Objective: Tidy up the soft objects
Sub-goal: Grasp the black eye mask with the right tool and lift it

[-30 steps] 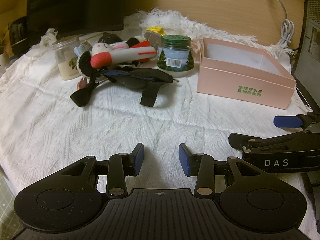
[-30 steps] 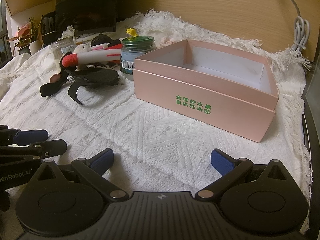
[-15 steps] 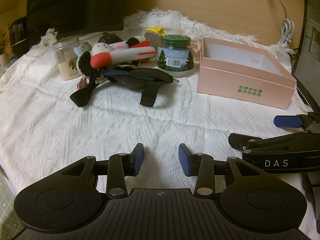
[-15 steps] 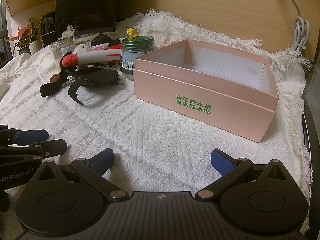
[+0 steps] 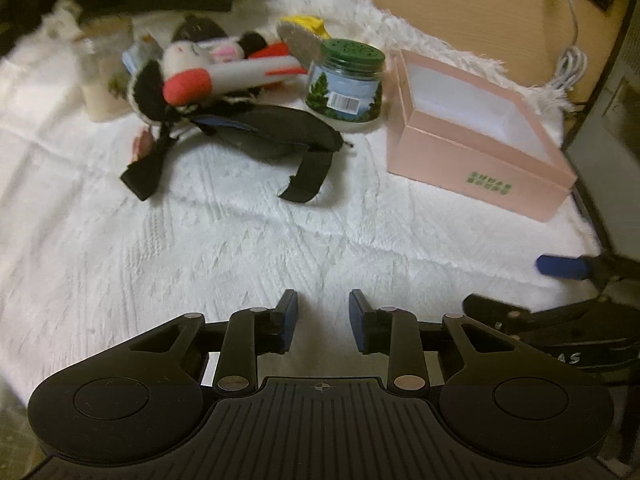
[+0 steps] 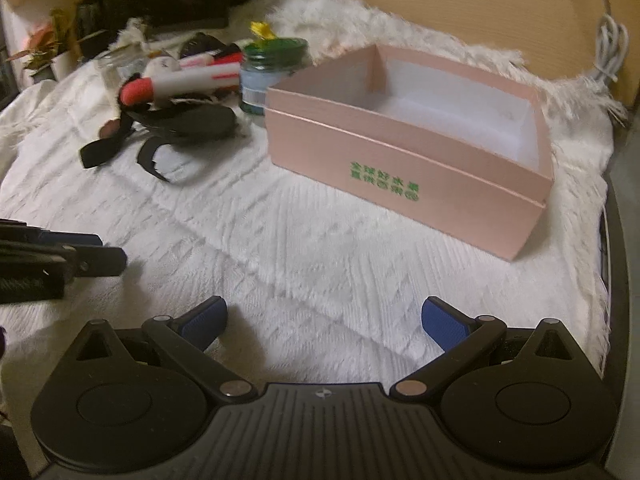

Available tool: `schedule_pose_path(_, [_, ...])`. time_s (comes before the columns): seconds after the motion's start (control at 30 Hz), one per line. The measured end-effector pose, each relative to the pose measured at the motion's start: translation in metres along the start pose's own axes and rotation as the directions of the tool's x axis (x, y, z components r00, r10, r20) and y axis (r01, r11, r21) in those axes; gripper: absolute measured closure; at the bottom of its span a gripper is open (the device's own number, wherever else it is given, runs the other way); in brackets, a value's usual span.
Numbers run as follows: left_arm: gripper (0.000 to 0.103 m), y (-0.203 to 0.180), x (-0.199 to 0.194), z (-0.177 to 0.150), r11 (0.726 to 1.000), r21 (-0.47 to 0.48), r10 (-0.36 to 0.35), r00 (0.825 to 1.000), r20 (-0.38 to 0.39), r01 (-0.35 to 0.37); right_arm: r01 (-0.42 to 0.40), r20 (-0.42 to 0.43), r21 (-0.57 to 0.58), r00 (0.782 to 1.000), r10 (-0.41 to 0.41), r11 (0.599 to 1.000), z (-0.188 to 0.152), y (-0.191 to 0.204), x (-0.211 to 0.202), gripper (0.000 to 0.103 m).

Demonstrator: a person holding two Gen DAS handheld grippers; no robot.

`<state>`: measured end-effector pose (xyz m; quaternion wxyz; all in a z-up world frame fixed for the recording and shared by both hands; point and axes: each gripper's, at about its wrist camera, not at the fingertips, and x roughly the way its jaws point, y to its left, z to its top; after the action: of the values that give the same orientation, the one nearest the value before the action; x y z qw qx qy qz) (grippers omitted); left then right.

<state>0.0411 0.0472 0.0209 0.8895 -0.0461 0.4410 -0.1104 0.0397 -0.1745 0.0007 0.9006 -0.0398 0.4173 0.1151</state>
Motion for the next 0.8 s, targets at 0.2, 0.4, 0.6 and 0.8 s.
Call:
schedule_pose_path(0.2, [0.071,0.05,-0.019,0.031,0.998,0.055,-0.015,0.995,0.096,0.01,0.024,-0.058,0.025,0.998,-0.022,0.999,0.005,0.004,0.0,0.0])
schedule_pose_path(0.4, [0.071,0.121,-0.027,0.075,0.997,-0.077,0.002,0.989,0.151,0.01,0.036,-0.102,0.024,0.994,-0.034,0.999,0.011,0.019,-0.003,0.009])
schedule_pose_path(0.6, [0.071,0.142,0.012,0.107,0.999,-0.024,-0.042,0.996,0.078,0.044,0.061,-0.027,-0.018,0.998,-0.062,0.998,0.027,0.06,-0.019,0.011])
schedule_pose_path(0.8, [0.069,0.139,0.047,0.108,0.996,0.088,-0.032,0.999,0.021,0.03,0.093,0.039,-0.136,0.995,-0.088,0.986,0.052,0.101,-0.024,0.011])
